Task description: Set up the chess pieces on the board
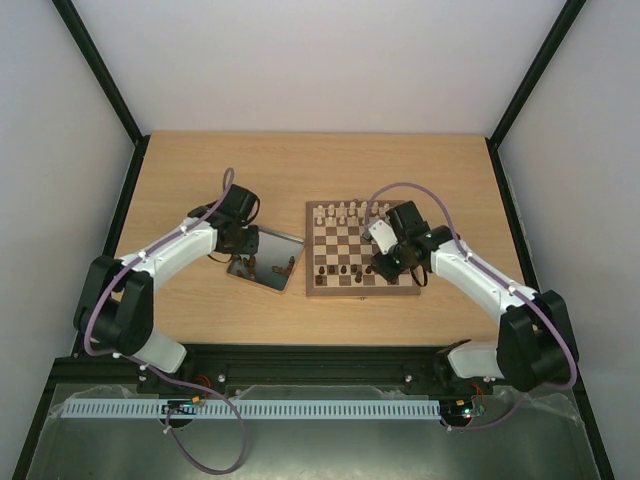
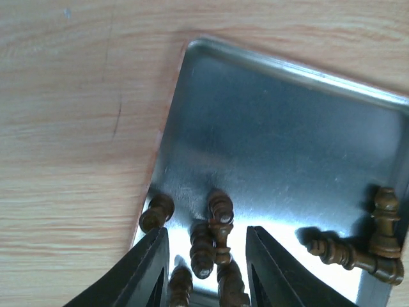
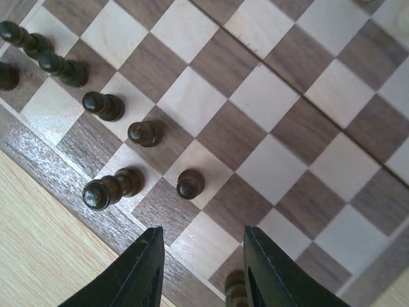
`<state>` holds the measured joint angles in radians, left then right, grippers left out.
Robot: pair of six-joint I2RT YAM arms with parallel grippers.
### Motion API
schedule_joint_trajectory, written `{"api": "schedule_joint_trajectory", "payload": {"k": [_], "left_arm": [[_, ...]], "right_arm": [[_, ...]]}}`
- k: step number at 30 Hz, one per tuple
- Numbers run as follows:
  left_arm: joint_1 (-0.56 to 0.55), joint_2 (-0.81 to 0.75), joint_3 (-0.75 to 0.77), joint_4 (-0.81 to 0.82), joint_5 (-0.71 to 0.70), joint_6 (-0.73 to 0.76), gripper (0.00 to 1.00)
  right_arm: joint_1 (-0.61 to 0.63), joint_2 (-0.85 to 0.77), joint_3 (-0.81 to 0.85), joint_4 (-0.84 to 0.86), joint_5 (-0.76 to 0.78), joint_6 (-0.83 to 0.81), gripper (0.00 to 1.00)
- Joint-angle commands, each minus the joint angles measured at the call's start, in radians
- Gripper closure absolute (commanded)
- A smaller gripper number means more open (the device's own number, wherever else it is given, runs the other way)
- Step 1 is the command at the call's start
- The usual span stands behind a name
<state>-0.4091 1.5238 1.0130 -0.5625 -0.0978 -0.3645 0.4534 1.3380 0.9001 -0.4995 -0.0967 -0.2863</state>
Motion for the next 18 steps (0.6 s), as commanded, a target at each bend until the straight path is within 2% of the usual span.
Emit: {"api": "schedule_joint_trajectory", "payload": {"k": [1,11,18], "left_arm": [[0.003,0.019,-0.011,-0.032,0.017,0.011,0.67],[-0.027,0.196,0.119,-0.081,-0.022,0.009,0.76],[-0.038,0.255,0.126,-0.112,-0.062,-0.001,0.77]], "right_arm": [[-0.011,-0.058,-0.106,0.141,-0.081,0.021,0.64],[-0.013,-0.116,-0.140,0.181,-0.069,0.024,0.63],[-0.013,-0.133,-0.144,0.181,-0.061,0.022,0.63]]}}
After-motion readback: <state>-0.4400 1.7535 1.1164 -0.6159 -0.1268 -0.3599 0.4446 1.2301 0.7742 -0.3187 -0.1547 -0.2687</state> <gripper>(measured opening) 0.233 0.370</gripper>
